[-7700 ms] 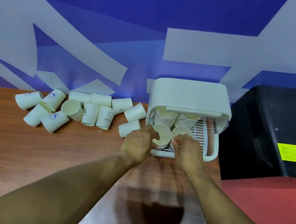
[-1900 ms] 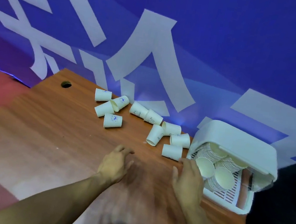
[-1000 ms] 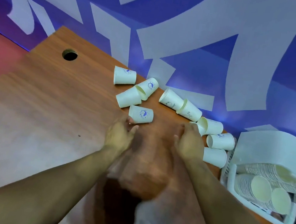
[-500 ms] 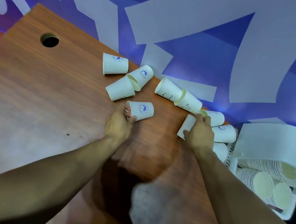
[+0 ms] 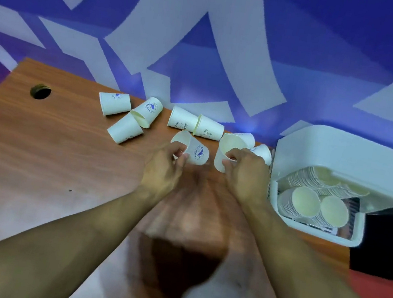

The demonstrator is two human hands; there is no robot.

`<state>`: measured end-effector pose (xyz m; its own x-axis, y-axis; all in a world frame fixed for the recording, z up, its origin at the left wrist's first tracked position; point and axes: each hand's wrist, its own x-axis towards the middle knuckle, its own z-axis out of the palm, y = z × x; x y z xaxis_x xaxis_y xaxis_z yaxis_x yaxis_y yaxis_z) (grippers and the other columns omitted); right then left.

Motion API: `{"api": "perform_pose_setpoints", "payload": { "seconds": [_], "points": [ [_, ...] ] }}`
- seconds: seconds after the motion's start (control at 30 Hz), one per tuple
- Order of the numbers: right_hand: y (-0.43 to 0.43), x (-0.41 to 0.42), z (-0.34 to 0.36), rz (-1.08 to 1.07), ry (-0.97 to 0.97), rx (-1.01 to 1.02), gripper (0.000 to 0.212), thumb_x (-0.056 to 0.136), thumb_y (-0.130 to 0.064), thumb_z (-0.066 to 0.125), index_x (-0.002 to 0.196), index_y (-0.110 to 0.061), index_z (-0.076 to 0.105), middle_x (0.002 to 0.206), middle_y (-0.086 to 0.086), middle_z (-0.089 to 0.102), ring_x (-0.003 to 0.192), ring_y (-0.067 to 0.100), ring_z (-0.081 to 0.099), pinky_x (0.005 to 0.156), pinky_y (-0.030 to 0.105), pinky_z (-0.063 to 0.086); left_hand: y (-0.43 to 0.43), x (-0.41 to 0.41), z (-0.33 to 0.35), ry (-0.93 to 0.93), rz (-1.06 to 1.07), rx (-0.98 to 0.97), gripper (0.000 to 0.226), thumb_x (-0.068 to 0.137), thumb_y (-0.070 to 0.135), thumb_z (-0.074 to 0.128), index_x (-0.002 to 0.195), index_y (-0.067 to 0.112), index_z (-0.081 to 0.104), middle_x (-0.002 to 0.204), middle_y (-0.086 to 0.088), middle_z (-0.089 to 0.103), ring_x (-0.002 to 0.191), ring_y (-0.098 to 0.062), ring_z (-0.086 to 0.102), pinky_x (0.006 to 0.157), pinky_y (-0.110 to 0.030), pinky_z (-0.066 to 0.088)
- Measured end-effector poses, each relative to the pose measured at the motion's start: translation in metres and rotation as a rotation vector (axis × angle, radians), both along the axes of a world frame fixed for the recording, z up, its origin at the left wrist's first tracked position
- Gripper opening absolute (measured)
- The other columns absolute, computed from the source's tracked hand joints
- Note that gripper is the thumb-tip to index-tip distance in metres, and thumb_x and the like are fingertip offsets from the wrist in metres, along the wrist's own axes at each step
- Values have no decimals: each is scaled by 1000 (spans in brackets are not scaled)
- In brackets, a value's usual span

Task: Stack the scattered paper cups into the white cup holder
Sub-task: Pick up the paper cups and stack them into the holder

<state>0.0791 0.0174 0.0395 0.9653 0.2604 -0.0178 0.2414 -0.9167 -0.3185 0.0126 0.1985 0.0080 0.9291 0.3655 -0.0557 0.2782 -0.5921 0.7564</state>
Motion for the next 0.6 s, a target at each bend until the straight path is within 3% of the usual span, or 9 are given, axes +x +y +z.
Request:
{"api": "perform_pose_setpoints", "payload": {
  "seconds": [0.13,0.33,0.43,0.6],
  "points": [
    [-46,-27,30,9,-198,12,14,84,-30,68,95,-21,73,87,3,72,77,32,65,60,32,44,-44,-2,23,-123,-90,110,13,93,31,59,98,24,68,86,6,64,86,-20,56,74,-37,47],
    [-133,-42,57,-72,-382,89,18,84,-32,58,75,-18,66,63,4,62,54,33,58,48,31,39,-131,-3,63,-370,-256,212,11,91,29,61,95,21,69,83,4,62,77,-21,52,67,-34,43],
    [-176,-49,63,-130,-427,92,21,86,-33,56,75,-18,64,60,3,61,53,30,57,56,38,38,-170,0,69,-448,-303,288,10,91,28,64,95,21,70,81,4,63,74,-20,48,67,-32,40],
    [-239,-54,62,-168,-475,81,22,87,-28,61,69,-14,61,56,1,57,50,28,54,47,31,39,-222,-1,77,-507,-376,309,11,91,29,61,93,23,70,83,4,63,74,-21,50,67,-31,41]
  ]
}}
